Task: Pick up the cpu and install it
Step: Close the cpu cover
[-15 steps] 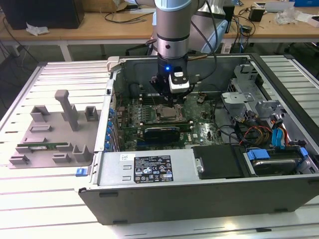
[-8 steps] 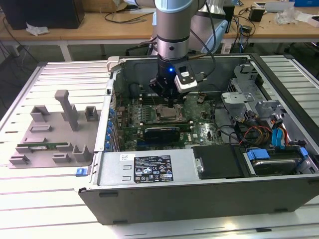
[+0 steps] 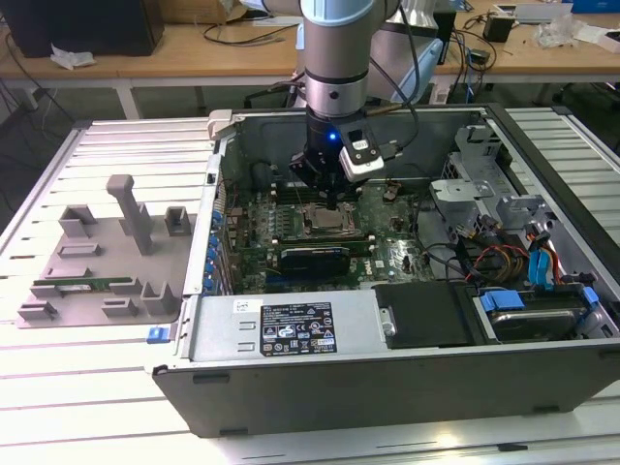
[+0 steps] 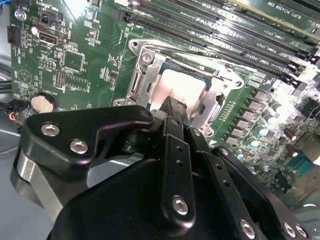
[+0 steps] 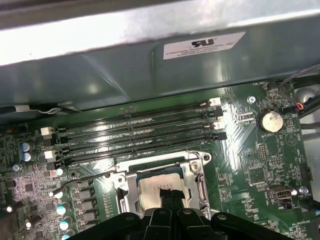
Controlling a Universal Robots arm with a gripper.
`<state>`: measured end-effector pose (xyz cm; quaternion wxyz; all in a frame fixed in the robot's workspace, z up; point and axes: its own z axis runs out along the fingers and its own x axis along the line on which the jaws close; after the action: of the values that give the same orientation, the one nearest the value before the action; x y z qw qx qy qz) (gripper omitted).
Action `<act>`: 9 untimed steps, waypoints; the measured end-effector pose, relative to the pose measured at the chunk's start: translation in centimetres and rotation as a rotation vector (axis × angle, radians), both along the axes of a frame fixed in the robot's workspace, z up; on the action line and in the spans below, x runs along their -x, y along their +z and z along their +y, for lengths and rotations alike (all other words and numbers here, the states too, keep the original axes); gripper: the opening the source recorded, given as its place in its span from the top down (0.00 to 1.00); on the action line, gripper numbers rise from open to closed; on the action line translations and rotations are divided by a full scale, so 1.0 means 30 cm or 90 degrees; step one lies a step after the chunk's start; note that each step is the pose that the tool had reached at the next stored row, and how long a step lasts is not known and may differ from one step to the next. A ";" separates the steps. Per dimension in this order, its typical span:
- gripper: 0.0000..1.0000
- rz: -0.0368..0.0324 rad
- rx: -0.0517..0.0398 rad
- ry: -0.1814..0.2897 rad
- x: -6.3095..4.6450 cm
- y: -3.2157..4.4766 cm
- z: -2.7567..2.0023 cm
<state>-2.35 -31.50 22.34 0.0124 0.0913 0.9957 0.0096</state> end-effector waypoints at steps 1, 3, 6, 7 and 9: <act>0.89 0.0000 0.0000 0.001 0.000 -0.003 0.000; 0.89 0.0000 0.0001 0.008 0.003 -0.008 0.000; 0.89 0.0000 0.0000 0.014 0.029 -0.012 0.000; 0.89 0.0000 0.0000 0.015 0.032 -0.014 0.000; 0.89 0.0000 0.0000 0.015 0.035 -0.018 0.000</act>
<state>-3.40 -31.49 21.80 0.0123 0.0796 0.9967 0.0098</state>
